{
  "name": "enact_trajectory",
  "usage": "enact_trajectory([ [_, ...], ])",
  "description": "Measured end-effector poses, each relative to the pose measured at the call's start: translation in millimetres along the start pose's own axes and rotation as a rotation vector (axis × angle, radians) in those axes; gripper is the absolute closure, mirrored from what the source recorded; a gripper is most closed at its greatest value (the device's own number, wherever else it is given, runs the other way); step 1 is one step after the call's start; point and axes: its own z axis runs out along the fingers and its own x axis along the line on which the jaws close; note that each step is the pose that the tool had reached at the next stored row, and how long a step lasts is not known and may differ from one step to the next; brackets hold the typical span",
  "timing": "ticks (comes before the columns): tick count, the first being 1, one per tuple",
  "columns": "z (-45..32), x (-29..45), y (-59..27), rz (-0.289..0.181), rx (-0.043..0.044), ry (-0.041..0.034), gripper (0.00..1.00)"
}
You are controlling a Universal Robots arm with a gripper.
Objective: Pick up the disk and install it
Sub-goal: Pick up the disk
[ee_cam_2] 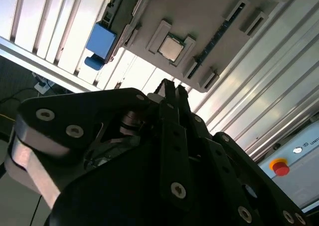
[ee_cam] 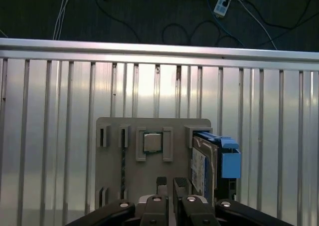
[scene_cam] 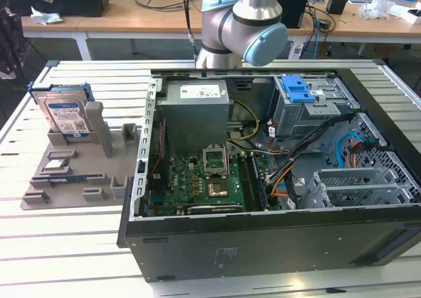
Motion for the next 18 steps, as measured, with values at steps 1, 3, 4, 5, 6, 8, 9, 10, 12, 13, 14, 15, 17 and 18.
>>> enact_trajectory([
  [1,0.0,0.0,0.0,0.0,0.0,0.0,0.77],
  [3,0.0,0.0,0.0,0.0,0.0,0.0,0.65],
  [4,0.0,0.0,0.0,0.0,0.0001,0.0,0.65],
  [5,0.0,0.0,0.0,0.0,0.0,0.0,0.58],
  [6,0.0,0.0,0.0,0.0,0.0,0.0,0.52],
  [8,0.7,-1.5,-0.1,0.0,-0.0001,-0.0004,0.52],
  [9,1.2,-2.6,-0.2,0.0,-0.0001,-0.0007,0.52],
  [10,1.9,-4.2,-0.2,0.0,0.0001,-0.001,0.52],
  [12,4.0,-11.5,-0.5,0.0,0.0,-0.0012,0.52],
  [13,5.8,-16.3,-0.8,0.0,0.0001,-0.0013,0.52],
  [14,6.6,-17.5,-0.9,0.0,0.0001,-0.0013,0.52],
  [15,7.0,-18.1,-0.9,0.0,0.0001,-0.0014,0.52],
  [17,8.3,-19.5,-1.0,0.0,0.0002,-0.0015,0.52],
  [18,8.6,-19.8,-1.1,0.0,0.0001,-0.0014,0.52],
])
